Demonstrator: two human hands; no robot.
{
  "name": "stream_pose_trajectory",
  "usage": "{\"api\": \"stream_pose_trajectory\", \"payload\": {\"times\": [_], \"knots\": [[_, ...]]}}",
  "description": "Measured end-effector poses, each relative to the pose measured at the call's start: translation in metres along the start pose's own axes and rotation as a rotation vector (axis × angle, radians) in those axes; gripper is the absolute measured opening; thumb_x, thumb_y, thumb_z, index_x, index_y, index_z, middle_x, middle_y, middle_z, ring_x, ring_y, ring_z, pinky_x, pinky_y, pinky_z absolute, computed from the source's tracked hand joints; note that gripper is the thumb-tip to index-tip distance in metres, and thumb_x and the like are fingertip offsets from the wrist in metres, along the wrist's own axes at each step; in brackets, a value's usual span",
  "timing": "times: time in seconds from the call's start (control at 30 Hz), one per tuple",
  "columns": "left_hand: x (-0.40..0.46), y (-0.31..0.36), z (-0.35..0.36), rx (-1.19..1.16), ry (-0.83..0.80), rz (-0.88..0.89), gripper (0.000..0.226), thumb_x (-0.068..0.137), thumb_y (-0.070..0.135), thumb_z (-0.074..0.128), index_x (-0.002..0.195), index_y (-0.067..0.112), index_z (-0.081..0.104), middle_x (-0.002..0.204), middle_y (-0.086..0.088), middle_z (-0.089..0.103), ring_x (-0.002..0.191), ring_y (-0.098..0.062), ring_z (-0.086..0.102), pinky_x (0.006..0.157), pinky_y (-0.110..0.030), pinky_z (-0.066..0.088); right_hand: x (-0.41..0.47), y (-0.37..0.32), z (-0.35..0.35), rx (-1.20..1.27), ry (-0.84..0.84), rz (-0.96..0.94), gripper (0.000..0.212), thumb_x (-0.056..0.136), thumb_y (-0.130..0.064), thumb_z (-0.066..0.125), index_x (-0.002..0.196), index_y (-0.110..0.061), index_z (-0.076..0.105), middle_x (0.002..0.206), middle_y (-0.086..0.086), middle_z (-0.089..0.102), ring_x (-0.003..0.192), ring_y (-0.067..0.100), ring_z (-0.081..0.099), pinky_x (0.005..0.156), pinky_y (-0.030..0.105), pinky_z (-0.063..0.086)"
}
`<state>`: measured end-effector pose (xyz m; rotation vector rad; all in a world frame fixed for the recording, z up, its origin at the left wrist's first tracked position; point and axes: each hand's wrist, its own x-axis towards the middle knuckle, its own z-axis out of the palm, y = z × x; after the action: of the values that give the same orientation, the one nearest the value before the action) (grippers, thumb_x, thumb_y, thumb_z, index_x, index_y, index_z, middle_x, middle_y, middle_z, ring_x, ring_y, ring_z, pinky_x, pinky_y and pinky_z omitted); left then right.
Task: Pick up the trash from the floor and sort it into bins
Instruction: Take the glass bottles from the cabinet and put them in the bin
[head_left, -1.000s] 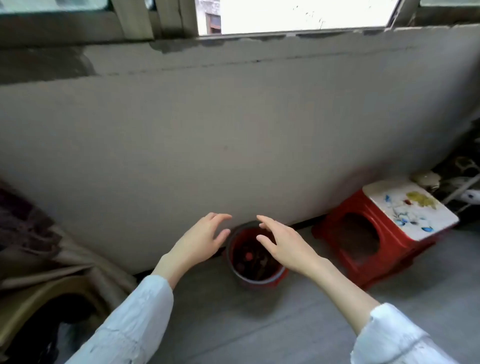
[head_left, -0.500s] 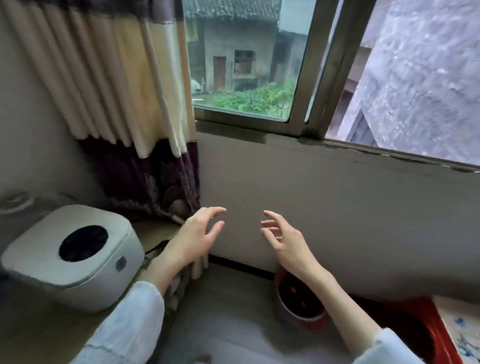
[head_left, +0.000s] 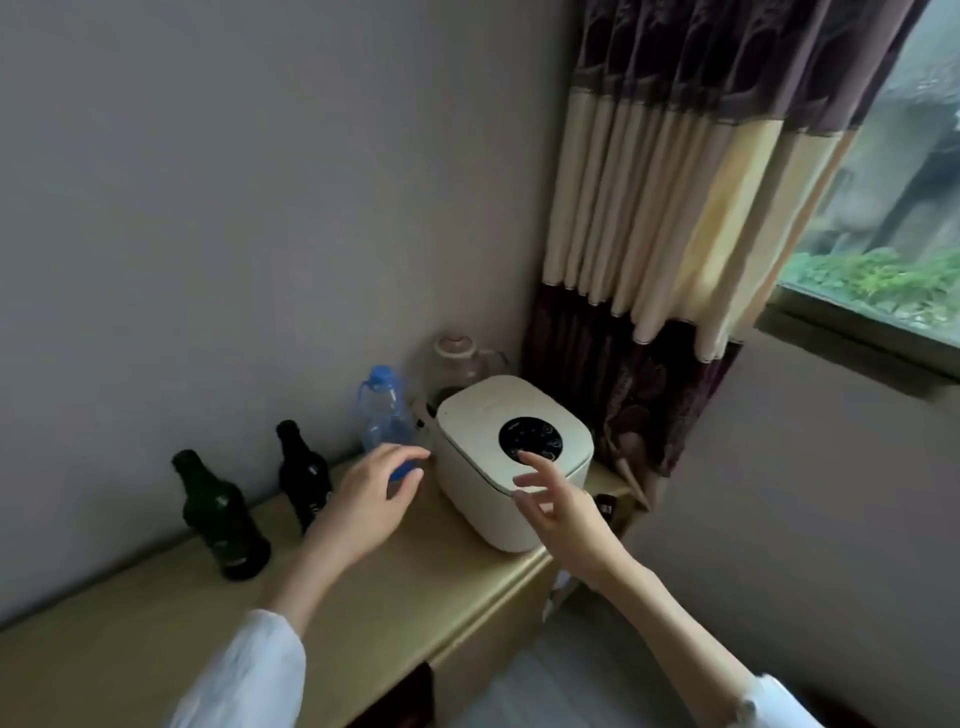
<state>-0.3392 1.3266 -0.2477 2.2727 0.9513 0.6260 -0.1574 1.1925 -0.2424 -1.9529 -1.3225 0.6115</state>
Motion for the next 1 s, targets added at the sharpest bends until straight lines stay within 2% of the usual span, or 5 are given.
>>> {"api": "stream_pose_trajectory", "payload": {"times": [0.17, 0.27, 0.47, 0.73, 1.0], "knots": [[0.005, -0.086, -0.079, 0.154, 0.200, -0.080, 0.022, 0.090, 0.011, 0.056, 0.110, 0.013, 0.065, 0.113, 0.002, 0.059, 0.110, -0.013, 0.049, 0.092, -0.015, 0.030, 0.075, -0.060, 0.090, -0.096, -0.134, -0.097, 0.044, 0.094, -0.024, 0.051, 0.137, -0.020, 0.041, 0.127, 0.002, 0.059, 0.114, 0.021, 0.057, 0.092, 0.028, 0.044], [0.011, -0.143, -0.116, 0.319, 0.282, -0.166, 0.029, 0.085, 0.010, 0.061, 0.114, 0.014, 0.062, 0.117, -0.004, 0.060, 0.116, -0.025, 0.047, 0.095, -0.033, 0.037, 0.120, -0.094, 0.143, -0.145, -0.241, -0.103, 0.048, 0.095, -0.022, 0.050, 0.140, -0.017, 0.036, 0.137, 0.007, 0.051, 0.121, 0.026, 0.051, 0.097, 0.030, 0.040], [0.019, -0.225, -0.131, 0.264, -0.092, -0.468, 0.065, 0.089, 0.021, 0.060, 0.144, 0.024, 0.027, 0.142, -0.006, 0.033, 0.129, -0.026, 0.034, 0.107, -0.038, 0.034, 0.186, -0.135, 0.208, -0.244, -0.284, -0.105, 0.074, 0.092, -0.029, 0.054, 0.150, -0.025, 0.008, 0.148, 0.008, 0.029, 0.130, 0.029, 0.041, 0.103, 0.041, 0.037], [0.025, -0.263, -0.132, 0.236, -0.111, -0.429, 0.022, 0.085, 0.006, 0.059, 0.104, 0.016, 0.055, 0.109, -0.006, 0.056, 0.098, -0.024, 0.054, 0.085, -0.035, 0.045, 0.219, -0.138, 0.251, -0.470, -0.391, -0.130, 0.041, 0.095, -0.017, 0.050, 0.134, -0.010, 0.038, 0.130, 0.013, 0.039, 0.114, 0.034, 0.051, 0.090, 0.038, 0.044], [0.026, -0.230, -0.121, 0.265, -0.244, -0.339, 0.028, 0.078, 0.011, 0.070, 0.089, 0.033, 0.055, 0.101, 0.006, 0.059, 0.098, -0.015, 0.054, 0.082, -0.028, 0.044, 0.172, -0.091, 0.202, -0.322, -0.305, -0.130, 0.027, 0.090, -0.019, 0.057, 0.114, -0.010, 0.049, 0.114, 0.005, 0.047, 0.095, 0.023, 0.054, 0.084, 0.036, 0.050]]}}
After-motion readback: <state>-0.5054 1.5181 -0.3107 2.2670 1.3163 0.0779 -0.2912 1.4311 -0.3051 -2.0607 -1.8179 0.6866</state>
